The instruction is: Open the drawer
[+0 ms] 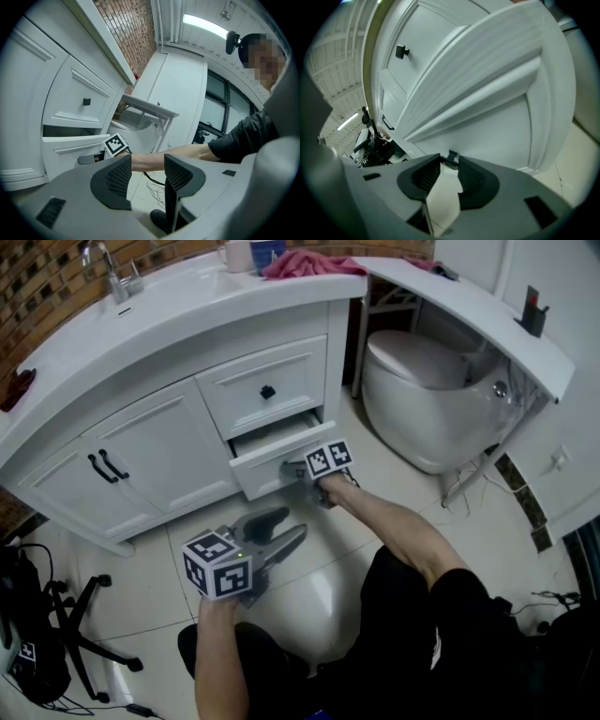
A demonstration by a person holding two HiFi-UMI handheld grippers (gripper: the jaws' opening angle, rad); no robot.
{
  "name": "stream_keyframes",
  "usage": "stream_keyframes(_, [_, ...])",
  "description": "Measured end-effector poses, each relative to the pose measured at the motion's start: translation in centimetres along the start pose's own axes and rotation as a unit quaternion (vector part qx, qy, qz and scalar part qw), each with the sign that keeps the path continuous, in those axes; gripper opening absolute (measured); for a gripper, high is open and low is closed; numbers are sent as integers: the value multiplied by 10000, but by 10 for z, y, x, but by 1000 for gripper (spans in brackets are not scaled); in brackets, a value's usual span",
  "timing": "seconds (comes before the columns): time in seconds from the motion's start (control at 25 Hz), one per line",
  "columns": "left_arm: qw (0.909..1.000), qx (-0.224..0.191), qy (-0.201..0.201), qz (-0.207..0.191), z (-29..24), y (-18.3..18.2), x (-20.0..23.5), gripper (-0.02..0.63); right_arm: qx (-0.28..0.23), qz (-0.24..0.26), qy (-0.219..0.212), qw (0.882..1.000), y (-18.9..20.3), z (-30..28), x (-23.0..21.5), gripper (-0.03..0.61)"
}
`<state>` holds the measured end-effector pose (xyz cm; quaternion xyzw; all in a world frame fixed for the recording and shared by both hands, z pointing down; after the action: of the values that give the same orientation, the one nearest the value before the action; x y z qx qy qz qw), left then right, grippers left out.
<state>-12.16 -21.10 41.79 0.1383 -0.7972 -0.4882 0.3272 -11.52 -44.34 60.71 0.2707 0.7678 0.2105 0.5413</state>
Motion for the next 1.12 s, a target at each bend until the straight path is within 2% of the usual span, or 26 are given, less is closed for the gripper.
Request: stream_keyframes(1.12, [9999, -50, -2, -118, 30, 12, -38, 215, 735, 405, 322, 9960, 41, 25, 29, 135])
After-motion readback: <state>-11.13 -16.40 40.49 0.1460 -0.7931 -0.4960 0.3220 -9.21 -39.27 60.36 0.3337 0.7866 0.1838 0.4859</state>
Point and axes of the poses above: the fingertips, and each gripper's own axes: z backward along the fingers, x to its left, y out of its underside, the point moved 4 cm from there along z, backward along the fingers, and after that the axes turned 13 degrees about -y, right-handed, at the moved point
